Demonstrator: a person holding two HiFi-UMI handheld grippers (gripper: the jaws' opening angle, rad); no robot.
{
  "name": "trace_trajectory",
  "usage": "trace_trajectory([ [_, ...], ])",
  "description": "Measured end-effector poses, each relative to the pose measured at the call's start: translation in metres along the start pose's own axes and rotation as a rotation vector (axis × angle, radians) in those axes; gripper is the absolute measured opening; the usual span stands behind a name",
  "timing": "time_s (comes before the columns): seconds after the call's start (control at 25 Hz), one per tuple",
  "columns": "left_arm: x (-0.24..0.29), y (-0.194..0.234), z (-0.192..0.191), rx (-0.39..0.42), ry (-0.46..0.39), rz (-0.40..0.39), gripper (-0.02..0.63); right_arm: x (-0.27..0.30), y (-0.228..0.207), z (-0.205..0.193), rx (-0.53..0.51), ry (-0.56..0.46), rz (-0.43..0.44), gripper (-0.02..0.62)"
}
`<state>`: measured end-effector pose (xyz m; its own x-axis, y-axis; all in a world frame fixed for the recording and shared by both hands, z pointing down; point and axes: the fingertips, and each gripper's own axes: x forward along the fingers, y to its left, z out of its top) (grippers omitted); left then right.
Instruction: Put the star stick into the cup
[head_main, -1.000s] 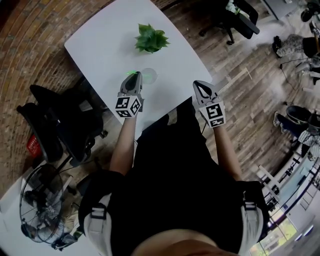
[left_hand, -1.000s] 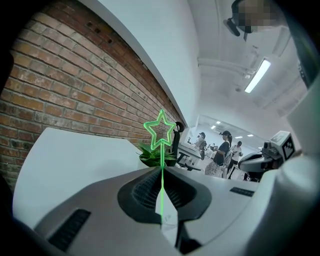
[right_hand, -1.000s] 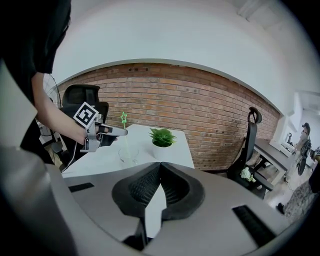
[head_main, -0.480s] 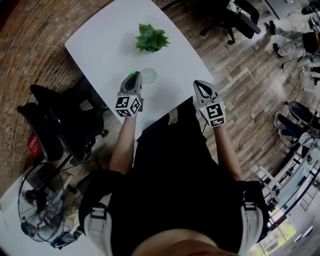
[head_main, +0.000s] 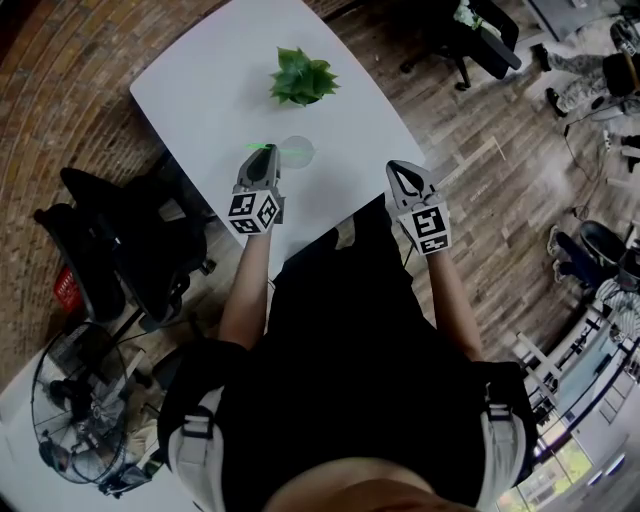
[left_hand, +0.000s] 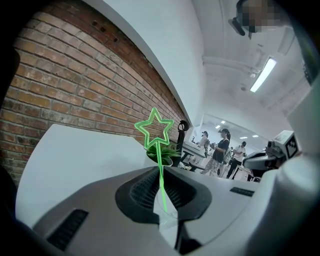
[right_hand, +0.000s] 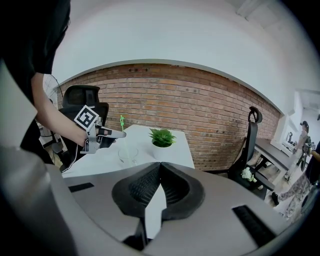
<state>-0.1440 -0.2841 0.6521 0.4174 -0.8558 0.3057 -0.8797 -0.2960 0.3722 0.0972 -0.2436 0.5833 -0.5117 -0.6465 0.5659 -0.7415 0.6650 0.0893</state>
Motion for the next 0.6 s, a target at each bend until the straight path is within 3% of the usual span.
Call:
trace_trajectory([
  [0.52, -0.0061, 0.0066, -0.0070, -0.011, 0.015, 0.004, 0.028, 0.0008, 0.0038, 0.0026, -0.007, -0.004, 0.001, -0.002],
  [0.6, -0.0061, 0.0056, -0.0093, -0.004, 0.025, 0.000, 0.073, 0.0003, 0.0043, 0.0030, -0.008, -0.003, -0.001, -0.002],
])
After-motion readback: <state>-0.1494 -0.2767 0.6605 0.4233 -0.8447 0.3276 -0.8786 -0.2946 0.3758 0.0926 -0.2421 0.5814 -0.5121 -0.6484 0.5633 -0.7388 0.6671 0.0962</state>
